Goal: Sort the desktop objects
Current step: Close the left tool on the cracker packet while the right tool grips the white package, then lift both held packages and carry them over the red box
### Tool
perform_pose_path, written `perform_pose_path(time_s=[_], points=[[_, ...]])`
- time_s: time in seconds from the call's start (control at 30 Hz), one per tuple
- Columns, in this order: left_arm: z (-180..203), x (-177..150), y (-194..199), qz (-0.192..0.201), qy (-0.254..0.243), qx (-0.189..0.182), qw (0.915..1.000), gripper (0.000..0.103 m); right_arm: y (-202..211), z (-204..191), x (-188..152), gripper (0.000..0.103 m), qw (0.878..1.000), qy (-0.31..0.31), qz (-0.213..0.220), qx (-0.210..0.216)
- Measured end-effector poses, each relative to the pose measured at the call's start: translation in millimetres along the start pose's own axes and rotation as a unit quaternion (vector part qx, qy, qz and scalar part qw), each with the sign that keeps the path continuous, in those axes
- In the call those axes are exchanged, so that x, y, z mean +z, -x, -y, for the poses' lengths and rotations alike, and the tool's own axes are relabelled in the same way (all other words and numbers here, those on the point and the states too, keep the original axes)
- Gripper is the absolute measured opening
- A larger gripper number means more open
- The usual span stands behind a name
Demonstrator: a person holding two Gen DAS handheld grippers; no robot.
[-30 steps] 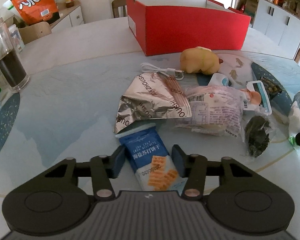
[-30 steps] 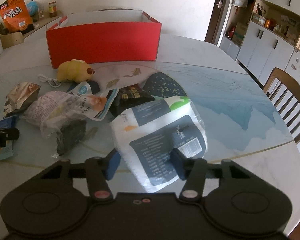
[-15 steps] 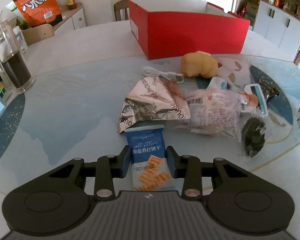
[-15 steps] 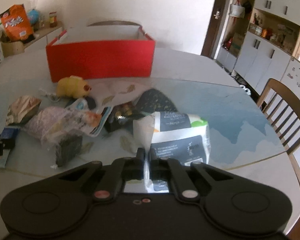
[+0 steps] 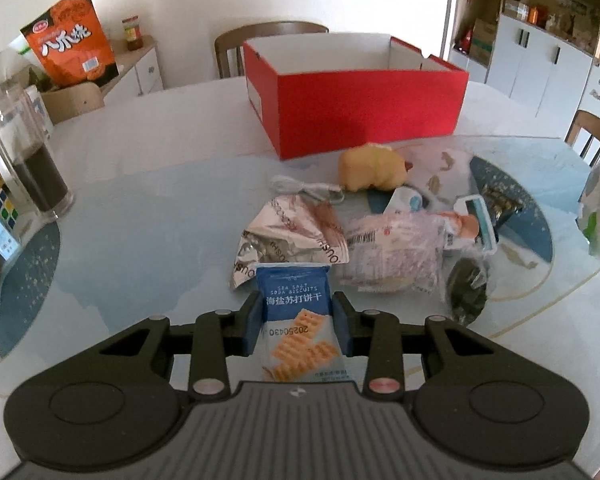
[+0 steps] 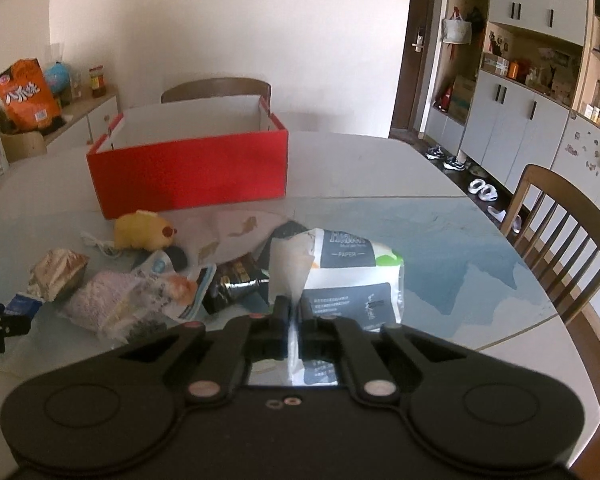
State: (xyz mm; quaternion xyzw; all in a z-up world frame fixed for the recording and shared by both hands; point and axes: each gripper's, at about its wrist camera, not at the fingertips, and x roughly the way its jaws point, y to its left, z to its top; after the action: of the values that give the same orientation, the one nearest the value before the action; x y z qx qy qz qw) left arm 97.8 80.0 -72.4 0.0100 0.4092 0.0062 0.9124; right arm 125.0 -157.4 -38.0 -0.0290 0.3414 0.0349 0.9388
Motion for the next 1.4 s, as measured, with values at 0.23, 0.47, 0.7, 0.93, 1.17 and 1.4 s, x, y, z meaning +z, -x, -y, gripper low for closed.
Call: perform_pose_path(time_s=[0.23, 0.47, 0.7, 0.93, 1.17, 1.4], points=[[3, 13, 13, 0.011, -0.010, -0.013, 0.9998, 0.036, 7, -2, 10, 0.003, 1.000, -0.007, 0.010, 0.008], [2, 30, 23, 0.023, -0.015, -0.029, 0.9992, 0.036, 17, -4, 21, 0.003, 0.999, -0.024, 0.018, 0.025], [2, 50, 29, 0.041, -0.025, -0.043, 0.9979, 0.036, 24, -10, 36, 0.003, 0.998, -0.031, 0.030, 0.043], [5, 73, 32, 0.065, -0.041, -0.061, 0.9952, 0.036, 28, -18, 56, 0.003, 0.997, -0.022, 0.046, 0.053], [7, 92, 27, 0.068, -0.053, -0.077, 0.9933, 0.036, 28, -27, 75, 0.003, 0.996, -0.006, 0.065, 0.057], [8, 110, 19, 0.071, -0.059, -0.083, 0.9923, 0.036, 23, -31, 88, 0.002, 0.995, 0.002, 0.076, 0.062]])
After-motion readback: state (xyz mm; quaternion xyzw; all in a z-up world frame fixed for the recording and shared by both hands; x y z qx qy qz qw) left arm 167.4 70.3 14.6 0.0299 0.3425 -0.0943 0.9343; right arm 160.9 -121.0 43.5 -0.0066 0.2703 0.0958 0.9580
